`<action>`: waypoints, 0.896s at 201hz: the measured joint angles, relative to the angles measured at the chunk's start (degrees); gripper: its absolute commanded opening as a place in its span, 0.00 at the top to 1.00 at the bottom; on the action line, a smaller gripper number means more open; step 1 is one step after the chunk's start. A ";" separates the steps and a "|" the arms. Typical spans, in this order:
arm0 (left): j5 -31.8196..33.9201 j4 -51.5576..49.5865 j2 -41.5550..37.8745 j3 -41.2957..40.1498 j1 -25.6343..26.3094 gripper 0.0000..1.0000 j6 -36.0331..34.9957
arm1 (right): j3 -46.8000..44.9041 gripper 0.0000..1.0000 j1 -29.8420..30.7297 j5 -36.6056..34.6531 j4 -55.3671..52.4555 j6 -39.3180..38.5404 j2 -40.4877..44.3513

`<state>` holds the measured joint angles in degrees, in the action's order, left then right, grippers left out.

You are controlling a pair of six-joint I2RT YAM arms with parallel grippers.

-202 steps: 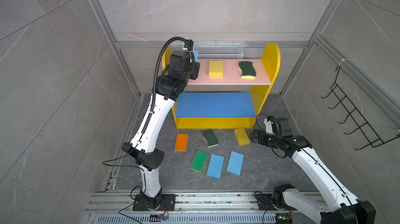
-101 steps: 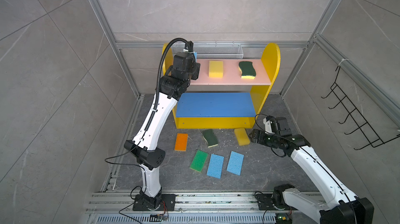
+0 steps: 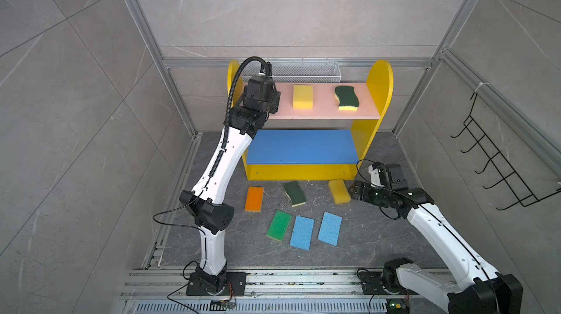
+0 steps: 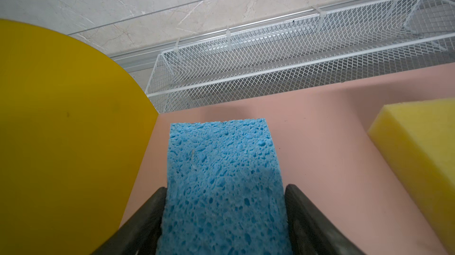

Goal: Arrange cleaning sponges on a shelf
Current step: Place the cleaning sponge on the shelf.

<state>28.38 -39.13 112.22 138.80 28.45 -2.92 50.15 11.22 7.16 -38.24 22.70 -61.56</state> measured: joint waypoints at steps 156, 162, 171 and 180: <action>-6.62 -0.48 -1.68 -2.14 -1.77 0.10 7.61 | 0.00 0.02 0.00 0.26 -0.09 0.00 0.33; -7.21 -0.70 -2.32 -2.78 -1.75 0.09 8.13 | 0.00 0.02 0.00 0.37 -0.09 0.00 0.42; -8.02 -1.11 -3.28 -3.61 -1.73 0.09 8.70 | 0.00 0.02 0.00 0.44 -0.11 0.00 0.68; -8.59 -1.49 -4.31 -4.42 -1.68 0.09 9.20 | 0.00 0.02 0.00 0.55 -0.11 0.02 0.98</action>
<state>19.79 -40.62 107.92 134.39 26.76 6.28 50.15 11.22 7.70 -38.35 22.72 -60.58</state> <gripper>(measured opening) 0.908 0.983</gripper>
